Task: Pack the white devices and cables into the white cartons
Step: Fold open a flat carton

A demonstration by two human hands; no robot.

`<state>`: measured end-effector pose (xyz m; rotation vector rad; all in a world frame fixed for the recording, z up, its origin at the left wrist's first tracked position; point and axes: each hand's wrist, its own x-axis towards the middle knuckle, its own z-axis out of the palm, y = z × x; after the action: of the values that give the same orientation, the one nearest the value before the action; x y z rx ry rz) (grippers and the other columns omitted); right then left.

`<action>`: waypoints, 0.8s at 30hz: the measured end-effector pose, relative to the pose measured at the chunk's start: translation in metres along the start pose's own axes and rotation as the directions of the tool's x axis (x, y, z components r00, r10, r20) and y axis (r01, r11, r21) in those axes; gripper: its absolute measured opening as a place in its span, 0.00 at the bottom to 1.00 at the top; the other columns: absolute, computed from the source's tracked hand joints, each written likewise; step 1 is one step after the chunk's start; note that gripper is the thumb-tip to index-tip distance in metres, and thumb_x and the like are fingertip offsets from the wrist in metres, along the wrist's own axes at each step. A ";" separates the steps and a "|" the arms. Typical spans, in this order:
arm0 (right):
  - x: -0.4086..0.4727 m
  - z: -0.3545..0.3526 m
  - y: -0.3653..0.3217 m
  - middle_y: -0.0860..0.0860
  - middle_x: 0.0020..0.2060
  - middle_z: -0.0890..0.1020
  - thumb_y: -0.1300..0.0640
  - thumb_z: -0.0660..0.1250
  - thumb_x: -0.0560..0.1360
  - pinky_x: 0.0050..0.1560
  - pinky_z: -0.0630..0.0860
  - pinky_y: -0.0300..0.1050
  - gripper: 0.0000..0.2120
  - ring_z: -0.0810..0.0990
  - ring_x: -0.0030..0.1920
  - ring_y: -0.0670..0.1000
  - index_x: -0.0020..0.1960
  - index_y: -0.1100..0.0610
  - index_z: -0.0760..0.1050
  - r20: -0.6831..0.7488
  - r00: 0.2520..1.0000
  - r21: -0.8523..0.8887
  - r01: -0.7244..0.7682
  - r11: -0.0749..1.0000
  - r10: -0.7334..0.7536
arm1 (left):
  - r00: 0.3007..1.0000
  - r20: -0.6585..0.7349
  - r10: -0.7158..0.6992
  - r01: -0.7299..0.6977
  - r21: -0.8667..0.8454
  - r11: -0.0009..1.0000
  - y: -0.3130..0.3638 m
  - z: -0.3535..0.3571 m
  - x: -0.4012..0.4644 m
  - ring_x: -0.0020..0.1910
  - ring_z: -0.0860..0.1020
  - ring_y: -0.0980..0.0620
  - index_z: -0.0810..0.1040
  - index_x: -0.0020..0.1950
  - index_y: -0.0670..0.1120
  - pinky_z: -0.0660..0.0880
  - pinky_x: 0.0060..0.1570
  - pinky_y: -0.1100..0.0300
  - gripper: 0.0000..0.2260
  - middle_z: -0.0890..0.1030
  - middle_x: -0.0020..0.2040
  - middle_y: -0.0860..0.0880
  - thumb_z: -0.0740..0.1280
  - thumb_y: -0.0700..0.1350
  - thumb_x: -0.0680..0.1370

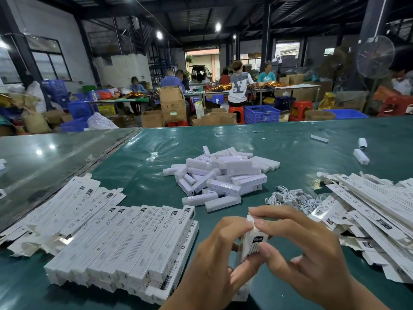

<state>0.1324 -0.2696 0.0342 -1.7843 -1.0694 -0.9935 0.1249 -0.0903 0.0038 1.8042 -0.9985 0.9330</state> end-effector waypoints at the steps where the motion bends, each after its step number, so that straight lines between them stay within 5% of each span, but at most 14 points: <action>1: 0.000 0.000 0.000 0.55 0.56 0.84 0.52 0.68 0.80 0.45 0.81 0.43 0.11 0.85 0.52 0.50 0.54 0.60 0.81 0.003 1.000 0.010 0.006 1.000 -0.006 | 1.000 0.007 0.018 -0.018 0.012 1.000 -0.001 0.000 0.000 0.51 0.80 0.52 0.67 0.67 0.47 0.80 0.41 0.56 0.18 0.75 0.62 0.52 0.70 0.46 0.81; 5: -0.002 0.001 0.001 0.55 0.58 0.83 0.55 0.70 0.77 0.47 0.81 0.43 0.10 0.84 0.56 0.51 0.57 0.56 0.79 0.031 0.999 0.061 0.016 0.998 -0.018 | 1.000 0.008 -0.007 0.007 0.002 1.000 -0.001 -0.002 0.000 0.50 0.81 0.54 0.67 0.68 0.49 0.81 0.41 0.57 0.18 0.76 0.62 0.53 0.69 0.48 0.82; 8: -0.003 0.002 0.001 0.54 0.57 0.82 0.55 0.70 0.76 0.47 0.81 0.41 0.10 0.83 0.55 0.49 0.56 0.56 0.78 0.029 0.999 0.042 0.021 0.999 -0.022 | 0.978 0.054 -0.202 0.206 -0.096 0.974 0.000 -0.001 -0.004 0.49 0.83 0.55 0.63 0.68 0.55 0.82 0.43 0.57 0.22 0.79 0.59 0.58 0.70 0.53 0.80; 10: -0.003 0.004 0.002 0.47 0.52 0.82 0.53 0.69 0.75 0.43 0.79 0.40 0.10 0.83 0.48 0.47 0.55 0.55 0.75 0.013 0.999 -0.028 -0.042 0.999 0.043 | 0.908 0.257 -0.332 0.355 -0.049 0.934 -0.003 -0.003 -0.008 0.46 0.82 0.59 0.59 0.69 0.64 0.81 0.43 0.56 0.28 0.80 0.57 0.60 0.72 0.55 0.77; 12: -0.002 0.005 0.002 0.43 0.45 0.79 0.49 0.67 0.74 0.40 0.76 0.39 0.10 0.80 0.41 0.47 0.54 0.49 0.73 -0.061 0.963 -0.072 -0.268 0.961 0.264 | 0.767 0.462 -0.445 0.429 0.147 0.891 -0.008 -0.005 -0.013 0.43 0.80 0.63 0.54 0.68 0.75 0.80 0.46 0.57 0.34 0.78 0.57 0.63 0.73 0.58 0.73; 15: -0.001 0.002 0.018 0.43 0.40 0.79 0.46 0.62 0.74 0.41 0.72 0.36 0.06 0.78 0.41 0.46 0.45 0.46 0.76 -0.100 0.811 -0.076 -0.583 0.809 0.576 | 0.668 0.548 -0.504 0.479 0.201 0.854 -0.014 -0.005 -0.013 0.51 0.78 0.63 0.61 0.71 0.72 0.77 0.53 0.60 0.31 0.76 0.58 0.66 0.72 0.56 0.74; 19: -0.005 -0.009 0.054 0.46 0.27 0.71 0.55 0.60 0.81 0.29 0.66 0.43 0.15 0.71 0.29 0.49 0.36 0.59 0.68 0.033 0.454 -0.031 -0.890 0.455 0.890 | 0.787 0.311 -0.532 0.546 0.047 0.836 -0.018 -0.007 -0.005 0.57 0.77 0.60 0.79 0.62 0.57 0.77 0.57 0.62 0.14 0.77 0.57 0.61 0.73 0.50 0.76; 22: -0.010 -0.007 0.060 0.51 0.33 0.82 0.65 0.57 0.79 0.32 0.71 0.43 0.14 0.77 0.34 0.52 0.39 0.60 0.77 0.150 0.321 0.116 -0.945 0.306 0.935 | 0.790 0.210 -0.576 0.597 -0.050 0.800 -0.016 -0.008 -0.004 0.57 0.80 0.54 0.81 0.57 0.57 0.83 0.48 0.51 0.10 0.79 0.56 0.58 0.74 0.48 0.76; 24: -0.008 -0.003 0.056 0.53 0.43 0.87 0.66 0.56 0.80 0.45 0.78 0.50 0.14 0.85 0.43 0.54 0.47 0.62 0.81 0.210 0.293 0.322 -0.922 0.217 0.933 | 0.768 0.195 -0.610 0.635 -0.107 0.766 -0.012 -0.005 -0.005 0.54 0.82 0.52 0.80 0.55 0.59 0.83 0.45 0.50 0.11 0.80 0.55 0.57 0.75 0.47 0.75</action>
<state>0.1806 -0.2917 0.0151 -1.6040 0.0420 0.0155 0.1329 -0.0801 -0.0025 1.8934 -0.4664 0.2863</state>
